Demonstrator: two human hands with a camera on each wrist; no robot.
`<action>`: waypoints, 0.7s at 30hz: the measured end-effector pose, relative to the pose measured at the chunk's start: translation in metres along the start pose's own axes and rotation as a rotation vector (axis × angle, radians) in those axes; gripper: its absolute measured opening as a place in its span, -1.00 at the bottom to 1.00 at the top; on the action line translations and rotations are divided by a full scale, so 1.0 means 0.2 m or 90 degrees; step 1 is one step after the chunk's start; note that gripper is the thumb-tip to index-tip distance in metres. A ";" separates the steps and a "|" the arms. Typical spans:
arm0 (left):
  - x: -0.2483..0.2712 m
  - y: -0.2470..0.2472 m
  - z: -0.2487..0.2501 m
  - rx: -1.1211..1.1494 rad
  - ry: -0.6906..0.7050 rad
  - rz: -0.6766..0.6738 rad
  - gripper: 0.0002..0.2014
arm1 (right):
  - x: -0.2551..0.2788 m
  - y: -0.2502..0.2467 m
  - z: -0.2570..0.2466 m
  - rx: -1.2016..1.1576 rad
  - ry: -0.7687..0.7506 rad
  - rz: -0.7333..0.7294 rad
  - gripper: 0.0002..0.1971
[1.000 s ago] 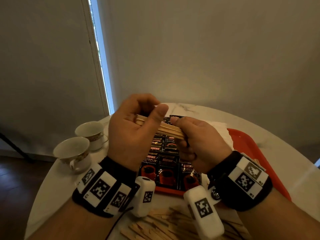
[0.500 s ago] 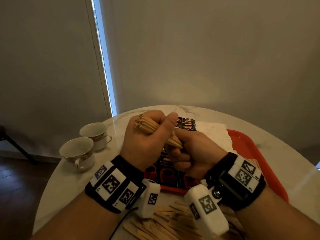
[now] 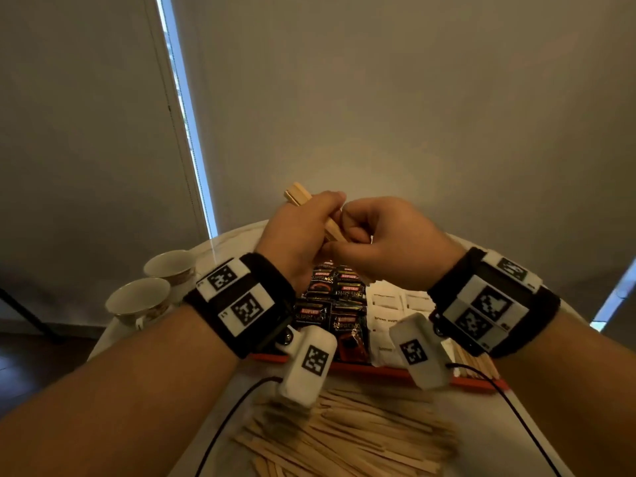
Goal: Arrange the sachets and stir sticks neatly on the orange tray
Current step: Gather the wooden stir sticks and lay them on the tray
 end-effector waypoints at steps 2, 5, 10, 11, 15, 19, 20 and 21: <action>-0.01 0.06 -0.01 -0.003 -0.024 -0.011 -0.68 | 0.00 -0.03 0.03 -0.013 0.008 0.028 -0.59; -0.02 0.18 -0.02 -0.010 -0.063 -0.037 -0.74 | -0.01 -0.09 0.09 -0.029 0.051 0.072 -0.64; -0.02 0.36 -0.05 -0.119 -0.122 -0.081 -0.56 | 0.00 -0.24 0.27 -0.007 0.189 0.113 -0.70; -0.02 0.38 -0.06 -0.144 -0.137 -0.087 -0.51 | 0.00 -0.27 0.33 0.015 0.227 0.119 -0.74; -0.01 0.46 -0.11 -0.293 -0.155 -0.125 -0.55 | 0.02 -0.37 0.63 0.143 0.422 0.098 -0.83; -0.01 0.51 -0.16 -0.427 -0.129 -0.181 -0.62 | 0.02 -0.37 0.86 0.263 0.521 0.048 -0.79; -0.01 0.52 -0.17 -0.448 -0.121 -0.190 -0.65 | 0.02 -0.36 0.90 0.280 0.532 0.031 -0.78; -0.02 0.53 -0.18 -0.469 -0.113 -0.197 -0.69 | 0.01 -0.34 0.93 0.298 0.540 0.012 -0.77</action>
Point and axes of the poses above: each hand's wrist, its own x-axis away from the middle knuckle, its own y-axis out of the palm, z = x × y, the point moved 3 cm from there along -x, towards the middle knuckle, and after that the axes turned 13 degrees about z, right-handed, at the moved point
